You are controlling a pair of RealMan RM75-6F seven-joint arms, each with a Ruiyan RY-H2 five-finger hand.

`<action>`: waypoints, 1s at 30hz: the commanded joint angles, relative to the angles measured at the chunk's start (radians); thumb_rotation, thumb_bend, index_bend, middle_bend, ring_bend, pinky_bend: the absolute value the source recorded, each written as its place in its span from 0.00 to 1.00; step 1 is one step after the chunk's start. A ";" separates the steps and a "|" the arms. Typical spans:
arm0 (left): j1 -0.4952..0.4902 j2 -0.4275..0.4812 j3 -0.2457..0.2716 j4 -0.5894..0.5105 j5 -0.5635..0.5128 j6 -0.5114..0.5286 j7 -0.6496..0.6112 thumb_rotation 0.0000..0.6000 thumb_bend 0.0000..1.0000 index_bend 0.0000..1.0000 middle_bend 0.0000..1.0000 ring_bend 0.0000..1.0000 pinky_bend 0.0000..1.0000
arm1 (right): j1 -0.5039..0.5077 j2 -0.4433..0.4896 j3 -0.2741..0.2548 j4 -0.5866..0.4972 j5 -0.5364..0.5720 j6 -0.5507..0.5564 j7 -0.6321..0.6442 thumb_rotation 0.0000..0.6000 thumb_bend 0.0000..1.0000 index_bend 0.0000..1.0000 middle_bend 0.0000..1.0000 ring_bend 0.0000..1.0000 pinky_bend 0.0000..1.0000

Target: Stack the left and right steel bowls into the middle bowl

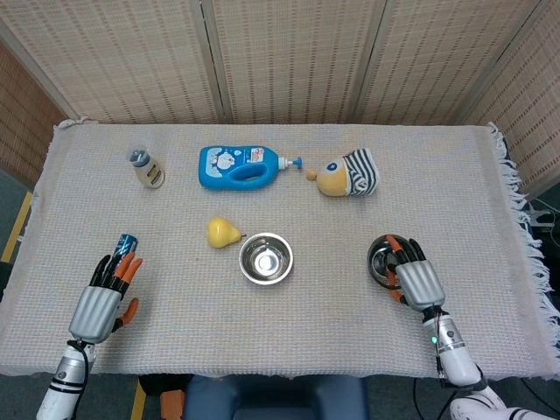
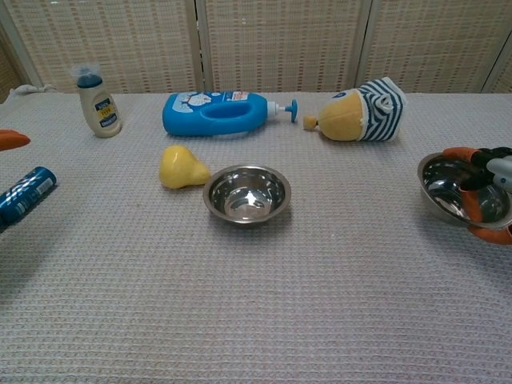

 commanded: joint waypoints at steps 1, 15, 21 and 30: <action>0.008 0.006 -0.001 0.000 0.007 0.010 -0.007 1.00 0.43 0.00 0.00 0.00 0.04 | 0.004 0.034 -0.014 -0.082 -0.069 0.043 0.036 1.00 0.39 0.71 0.01 0.00 0.00; 0.108 0.074 -0.007 -0.021 -0.003 0.111 -0.041 1.00 0.43 0.00 0.00 0.00 0.04 | 0.238 -0.078 0.105 -0.257 -0.055 -0.131 -0.141 1.00 0.39 0.69 0.01 0.00 0.00; 0.137 0.094 -0.017 -0.030 -0.006 0.140 -0.063 1.00 0.43 0.00 0.00 0.00 0.04 | 0.356 -0.241 0.176 -0.149 0.100 -0.230 -0.214 1.00 0.39 0.67 0.01 0.00 0.00; 0.153 0.120 -0.037 -0.047 -0.002 0.153 -0.094 1.00 0.43 0.00 0.00 0.00 0.04 | 0.418 -0.306 0.168 -0.128 0.243 -0.229 -0.363 1.00 0.32 0.01 0.00 0.00 0.00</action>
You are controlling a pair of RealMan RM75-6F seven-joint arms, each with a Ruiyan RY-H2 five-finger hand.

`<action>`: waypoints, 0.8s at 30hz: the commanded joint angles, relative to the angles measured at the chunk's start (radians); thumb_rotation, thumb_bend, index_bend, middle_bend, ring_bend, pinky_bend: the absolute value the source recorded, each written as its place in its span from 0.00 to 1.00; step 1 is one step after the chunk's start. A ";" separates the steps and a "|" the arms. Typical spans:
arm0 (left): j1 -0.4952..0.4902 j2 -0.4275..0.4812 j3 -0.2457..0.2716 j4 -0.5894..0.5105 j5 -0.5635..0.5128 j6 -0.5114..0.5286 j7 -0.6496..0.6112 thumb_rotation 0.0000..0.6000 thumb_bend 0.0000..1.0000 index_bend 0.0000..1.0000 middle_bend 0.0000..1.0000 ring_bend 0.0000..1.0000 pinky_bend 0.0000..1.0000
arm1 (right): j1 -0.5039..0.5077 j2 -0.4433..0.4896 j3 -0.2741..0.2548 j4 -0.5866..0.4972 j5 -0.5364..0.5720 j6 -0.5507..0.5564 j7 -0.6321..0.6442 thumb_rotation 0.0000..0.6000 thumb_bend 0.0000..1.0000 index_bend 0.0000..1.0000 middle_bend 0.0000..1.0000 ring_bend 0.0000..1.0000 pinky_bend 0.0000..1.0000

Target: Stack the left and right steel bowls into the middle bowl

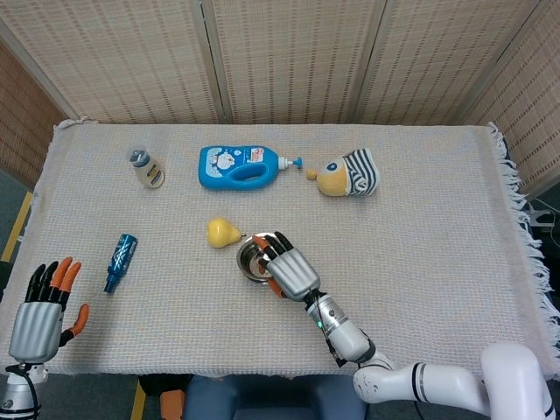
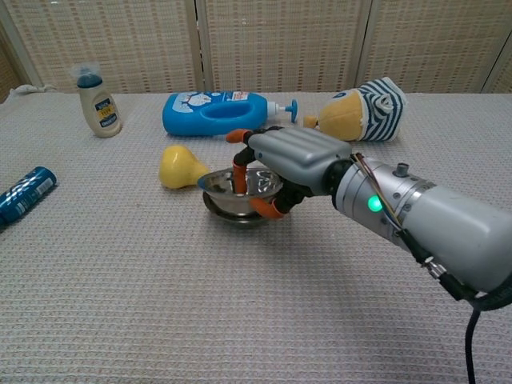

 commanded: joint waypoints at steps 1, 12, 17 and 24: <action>0.003 0.005 -0.001 -0.003 0.004 -0.001 -0.004 1.00 0.43 0.00 0.00 0.00 0.04 | 0.010 0.008 -0.011 -0.021 0.021 0.016 -0.028 1.00 0.29 0.00 0.00 0.00 0.00; 0.015 0.069 0.013 -0.072 0.014 -0.027 -0.016 1.00 0.43 0.00 0.00 0.00 0.04 | -0.166 0.292 -0.159 -0.296 -0.106 0.249 -0.038 1.00 0.16 0.00 0.00 0.00 0.00; 0.013 0.128 0.030 -0.135 0.004 -0.078 0.009 1.00 0.43 0.00 0.00 0.00 0.04 | -0.454 0.485 -0.338 -0.295 -0.261 0.618 0.061 1.00 0.16 0.00 0.00 0.00 0.00; 0.014 0.149 0.028 -0.179 -0.018 -0.117 0.075 1.00 0.43 0.00 0.00 0.00 0.05 | -0.629 0.526 -0.421 -0.112 -0.341 0.773 0.311 1.00 0.16 0.00 0.00 0.00 0.00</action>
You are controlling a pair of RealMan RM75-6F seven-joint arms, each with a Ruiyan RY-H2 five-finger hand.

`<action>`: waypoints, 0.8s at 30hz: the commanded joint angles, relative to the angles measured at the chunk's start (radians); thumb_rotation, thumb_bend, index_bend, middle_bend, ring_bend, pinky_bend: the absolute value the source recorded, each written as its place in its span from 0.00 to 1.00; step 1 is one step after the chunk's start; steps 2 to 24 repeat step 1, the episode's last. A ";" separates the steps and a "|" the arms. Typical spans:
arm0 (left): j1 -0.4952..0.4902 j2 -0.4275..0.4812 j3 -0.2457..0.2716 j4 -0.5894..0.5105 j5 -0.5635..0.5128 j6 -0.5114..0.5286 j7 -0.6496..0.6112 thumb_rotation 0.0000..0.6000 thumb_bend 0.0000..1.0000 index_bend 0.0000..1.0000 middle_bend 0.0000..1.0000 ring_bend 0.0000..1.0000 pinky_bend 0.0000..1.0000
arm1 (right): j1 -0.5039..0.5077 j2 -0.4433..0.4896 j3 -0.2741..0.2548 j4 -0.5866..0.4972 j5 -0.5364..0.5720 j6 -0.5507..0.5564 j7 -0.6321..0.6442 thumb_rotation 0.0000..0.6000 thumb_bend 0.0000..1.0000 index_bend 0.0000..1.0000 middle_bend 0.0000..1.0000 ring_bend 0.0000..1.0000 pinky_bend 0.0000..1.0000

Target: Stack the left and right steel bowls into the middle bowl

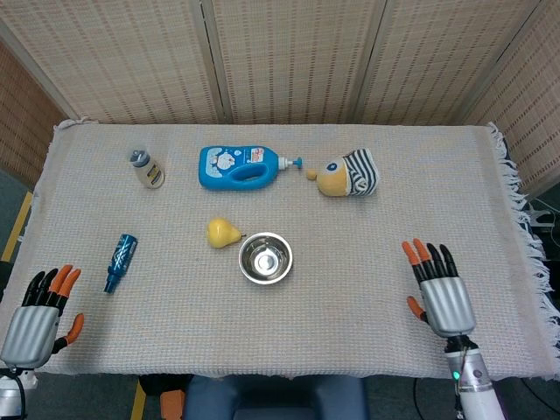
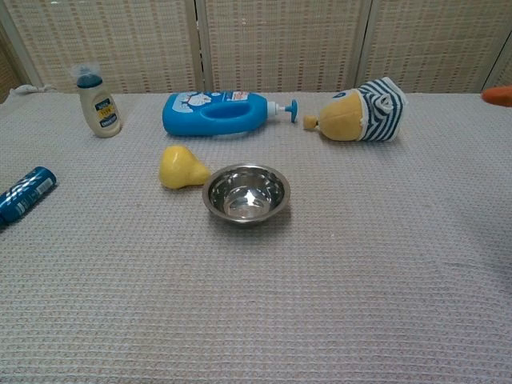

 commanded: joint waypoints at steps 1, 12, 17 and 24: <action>0.002 0.001 -0.002 -0.011 -0.005 -0.007 0.029 1.00 0.43 0.00 0.00 0.00 0.05 | -0.136 0.077 -0.084 0.116 -0.091 0.118 0.184 1.00 0.16 0.00 0.00 0.00 0.00; 0.002 0.001 -0.002 -0.011 -0.005 -0.007 0.029 1.00 0.43 0.00 0.00 0.00 0.05 | -0.136 0.077 -0.084 0.116 -0.091 0.118 0.184 1.00 0.16 0.00 0.00 0.00 0.00; 0.002 0.001 -0.002 -0.011 -0.005 -0.007 0.029 1.00 0.43 0.00 0.00 0.00 0.05 | -0.136 0.077 -0.084 0.116 -0.091 0.118 0.184 1.00 0.16 0.00 0.00 0.00 0.00; 0.002 0.001 -0.002 -0.011 -0.005 -0.007 0.029 1.00 0.43 0.00 0.00 0.00 0.05 | -0.136 0.077 -0.084 0.116 -0.091 0.118 0.184 1.00 0.16 0.00 0.00 0.00 0.00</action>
